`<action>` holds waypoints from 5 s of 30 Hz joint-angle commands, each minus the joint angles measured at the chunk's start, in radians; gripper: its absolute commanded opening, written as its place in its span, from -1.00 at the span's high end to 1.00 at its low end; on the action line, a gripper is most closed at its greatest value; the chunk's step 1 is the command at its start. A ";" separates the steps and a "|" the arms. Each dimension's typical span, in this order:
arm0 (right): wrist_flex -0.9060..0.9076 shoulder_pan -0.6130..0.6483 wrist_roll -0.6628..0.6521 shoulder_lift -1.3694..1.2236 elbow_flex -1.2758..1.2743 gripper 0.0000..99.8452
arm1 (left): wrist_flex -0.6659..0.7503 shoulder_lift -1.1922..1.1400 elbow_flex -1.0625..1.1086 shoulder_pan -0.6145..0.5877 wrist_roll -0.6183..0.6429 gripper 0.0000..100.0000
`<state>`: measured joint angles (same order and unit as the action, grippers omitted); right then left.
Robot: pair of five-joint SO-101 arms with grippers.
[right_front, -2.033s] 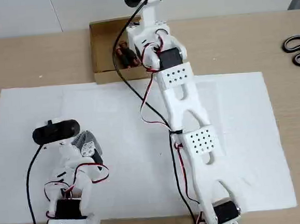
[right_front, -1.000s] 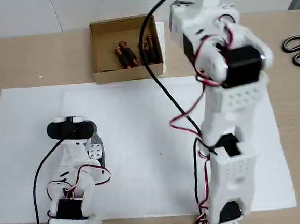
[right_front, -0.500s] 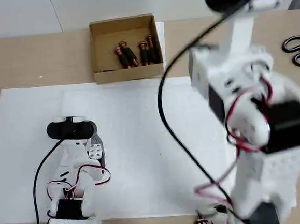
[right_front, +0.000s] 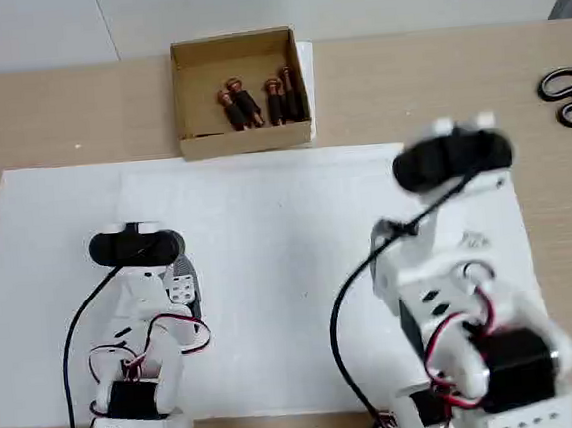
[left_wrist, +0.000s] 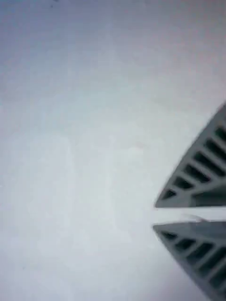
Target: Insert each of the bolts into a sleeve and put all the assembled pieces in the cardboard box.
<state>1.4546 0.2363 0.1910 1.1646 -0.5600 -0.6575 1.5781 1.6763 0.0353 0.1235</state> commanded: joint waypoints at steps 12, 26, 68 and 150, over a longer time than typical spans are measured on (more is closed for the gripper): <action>-0.282 -0.004 0.003 0.415 -0.678 1.00 | 0.009 0.011 -0.012 0.005 0.000 0.99; -0.325 -0.004 -0.133 0.641 -0.988 1.00 | 0.009 0.011 -0.012 -0.002 0.015 0.99; -0.323 -0.005 -0.137 0.641 -1.056 0.99 | -0.008 0.011 -0.013 -0.029 0.035 0.98; -0.323 -0.005 -0.137 0.641 -1.056 0.99 | -0.006 0.011 -0.013 -0.029 0.035 0.98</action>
<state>1.1554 0.2363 0.0637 1.7998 -1.6203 -0.6575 1.5781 1.6763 0.0015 0.1542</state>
